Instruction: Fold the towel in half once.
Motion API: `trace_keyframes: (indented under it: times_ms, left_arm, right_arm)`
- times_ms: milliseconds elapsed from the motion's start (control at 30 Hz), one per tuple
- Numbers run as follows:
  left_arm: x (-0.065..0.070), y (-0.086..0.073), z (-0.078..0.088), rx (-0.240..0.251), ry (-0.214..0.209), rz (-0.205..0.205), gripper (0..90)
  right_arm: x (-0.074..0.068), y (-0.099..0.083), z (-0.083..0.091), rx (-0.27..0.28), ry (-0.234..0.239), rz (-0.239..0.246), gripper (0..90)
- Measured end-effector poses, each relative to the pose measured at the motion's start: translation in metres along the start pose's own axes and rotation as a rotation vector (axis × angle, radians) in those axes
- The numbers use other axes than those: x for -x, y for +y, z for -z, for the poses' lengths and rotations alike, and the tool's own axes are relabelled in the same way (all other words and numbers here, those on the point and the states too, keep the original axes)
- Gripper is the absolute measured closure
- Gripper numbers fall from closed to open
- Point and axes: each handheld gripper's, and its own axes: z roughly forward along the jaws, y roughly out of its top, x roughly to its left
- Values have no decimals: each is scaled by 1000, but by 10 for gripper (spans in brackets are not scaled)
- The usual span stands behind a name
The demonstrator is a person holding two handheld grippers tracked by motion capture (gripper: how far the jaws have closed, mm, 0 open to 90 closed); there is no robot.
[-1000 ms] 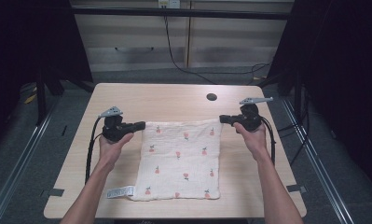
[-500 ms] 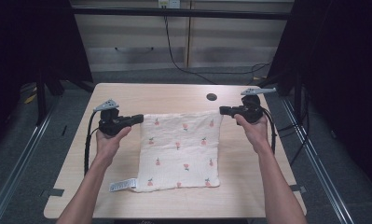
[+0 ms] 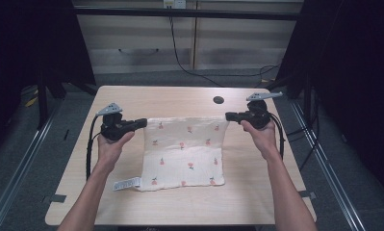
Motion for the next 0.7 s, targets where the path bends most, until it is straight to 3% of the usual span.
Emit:
trace_keyframes:
  times_ms: [100,167,333,467,700]
  left_arm:
    - [1,-3,3,0,-10,-2,896]
    - [3,-7,5,20,-31,18,896]
    - [7,-14,10,30,-32,17,896]
    - [12,-16,16,31,-37,0,896]
    - [20,-28,26,15,-48,-27,895]
  right_arm:
    - [-3,-8,0,-6,10,6,889]
    - [-6,-12,1,-4,11,12,889]
    - [-12,-21,6,10,30,15,889]
    - [-18,-26,13,34,48,22,889]
    - [-33,-44,19,7,64,54,889]
